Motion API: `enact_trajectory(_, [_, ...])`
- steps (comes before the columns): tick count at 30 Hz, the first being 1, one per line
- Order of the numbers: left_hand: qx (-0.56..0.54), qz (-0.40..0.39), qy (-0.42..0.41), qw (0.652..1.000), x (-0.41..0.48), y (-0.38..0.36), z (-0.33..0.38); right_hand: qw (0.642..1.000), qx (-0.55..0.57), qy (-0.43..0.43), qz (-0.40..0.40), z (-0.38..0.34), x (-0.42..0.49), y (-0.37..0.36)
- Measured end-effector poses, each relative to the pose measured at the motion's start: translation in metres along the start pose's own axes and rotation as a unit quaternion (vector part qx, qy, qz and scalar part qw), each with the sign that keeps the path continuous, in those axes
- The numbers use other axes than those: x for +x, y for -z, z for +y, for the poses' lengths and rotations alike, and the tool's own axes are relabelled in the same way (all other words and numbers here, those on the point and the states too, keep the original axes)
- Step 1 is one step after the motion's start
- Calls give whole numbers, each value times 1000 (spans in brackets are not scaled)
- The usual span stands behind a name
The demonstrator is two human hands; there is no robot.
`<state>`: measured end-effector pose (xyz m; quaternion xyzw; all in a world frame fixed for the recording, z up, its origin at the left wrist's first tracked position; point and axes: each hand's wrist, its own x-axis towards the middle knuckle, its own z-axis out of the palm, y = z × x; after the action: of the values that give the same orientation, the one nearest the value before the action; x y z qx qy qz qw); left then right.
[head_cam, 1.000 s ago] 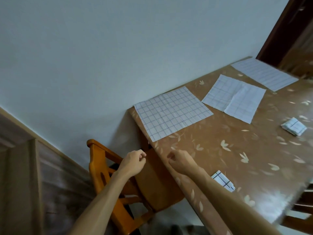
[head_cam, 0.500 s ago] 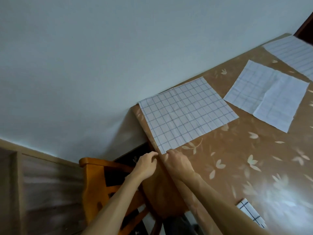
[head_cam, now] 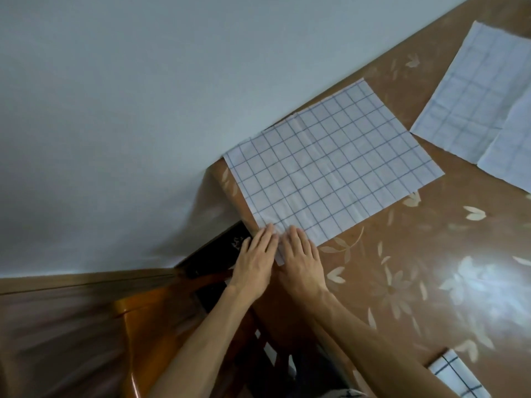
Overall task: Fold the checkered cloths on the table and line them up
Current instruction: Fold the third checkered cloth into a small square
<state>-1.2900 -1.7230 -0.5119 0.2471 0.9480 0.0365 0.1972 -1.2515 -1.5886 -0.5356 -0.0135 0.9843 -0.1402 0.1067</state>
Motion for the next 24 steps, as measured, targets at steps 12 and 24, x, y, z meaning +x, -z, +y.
enact_trajectory(12, [-19,76,-39,996,-30,6,3,996,78,47,9,22,-42,11])
enact_trajectory(24, [-7,90,-25,996,-86,0,5,941,321,-87,60,68,-178,60])
